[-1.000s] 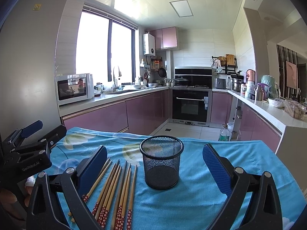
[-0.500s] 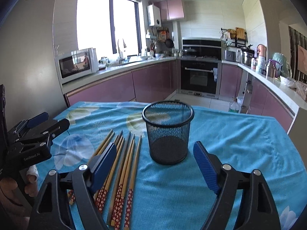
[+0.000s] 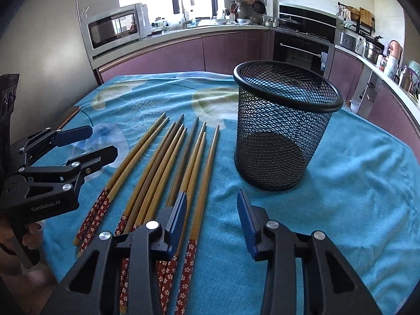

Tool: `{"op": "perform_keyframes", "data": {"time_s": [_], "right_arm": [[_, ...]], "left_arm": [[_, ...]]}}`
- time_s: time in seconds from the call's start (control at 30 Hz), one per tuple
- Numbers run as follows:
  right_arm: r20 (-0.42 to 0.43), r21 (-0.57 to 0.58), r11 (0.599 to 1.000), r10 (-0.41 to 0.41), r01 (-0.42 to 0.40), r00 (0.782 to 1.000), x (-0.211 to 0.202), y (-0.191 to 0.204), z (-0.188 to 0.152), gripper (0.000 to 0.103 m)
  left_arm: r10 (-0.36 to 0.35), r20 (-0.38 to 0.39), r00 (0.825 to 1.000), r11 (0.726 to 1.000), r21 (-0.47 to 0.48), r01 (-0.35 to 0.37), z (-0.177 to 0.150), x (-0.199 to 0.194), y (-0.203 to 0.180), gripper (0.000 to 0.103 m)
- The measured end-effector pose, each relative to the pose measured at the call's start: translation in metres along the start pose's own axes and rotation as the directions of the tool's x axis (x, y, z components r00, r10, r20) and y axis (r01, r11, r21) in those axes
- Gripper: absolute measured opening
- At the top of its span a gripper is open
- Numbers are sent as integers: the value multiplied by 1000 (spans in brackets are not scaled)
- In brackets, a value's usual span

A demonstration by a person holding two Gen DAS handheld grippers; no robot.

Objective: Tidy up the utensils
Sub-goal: 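Lower the left tool onto one wooden chopstick and close it while the right tool grasps another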

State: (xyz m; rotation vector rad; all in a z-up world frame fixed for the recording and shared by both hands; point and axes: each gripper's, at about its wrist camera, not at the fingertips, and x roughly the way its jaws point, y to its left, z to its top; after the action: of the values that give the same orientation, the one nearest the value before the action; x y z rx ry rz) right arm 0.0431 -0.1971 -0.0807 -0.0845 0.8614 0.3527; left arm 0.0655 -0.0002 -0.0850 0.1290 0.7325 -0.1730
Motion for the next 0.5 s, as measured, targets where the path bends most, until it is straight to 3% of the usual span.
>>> {"op": "perform_keyframes", "data": {"time_s": [0.07, 0.13, 0.23, 0.5], "right_arm": [[-22, -8, 1000, -1, 1, 1000, 6, -1, 2, 27], [-38, -9, 1000, 6, -6, 999, 10, -2, 3, 26], [-59, -19, 1000, 1, -2, 998, 17, -2, 5, 25], [-77, -24, 1000, -6, 5, 997, 26, -3, 14, 24]], "left_arm": [[-9, -35, 999, 1000, 8, 10, -1, 10, 0, 63], [-14, -67, 998, 1000, 15, 15, 0, 20, -1, 53], [-26, -105, 994, 999, 24, 29, 0, 31, -1, 47], [-64, -153, 986, 997, 36, 70, 8, 47, -3, 44]]}}
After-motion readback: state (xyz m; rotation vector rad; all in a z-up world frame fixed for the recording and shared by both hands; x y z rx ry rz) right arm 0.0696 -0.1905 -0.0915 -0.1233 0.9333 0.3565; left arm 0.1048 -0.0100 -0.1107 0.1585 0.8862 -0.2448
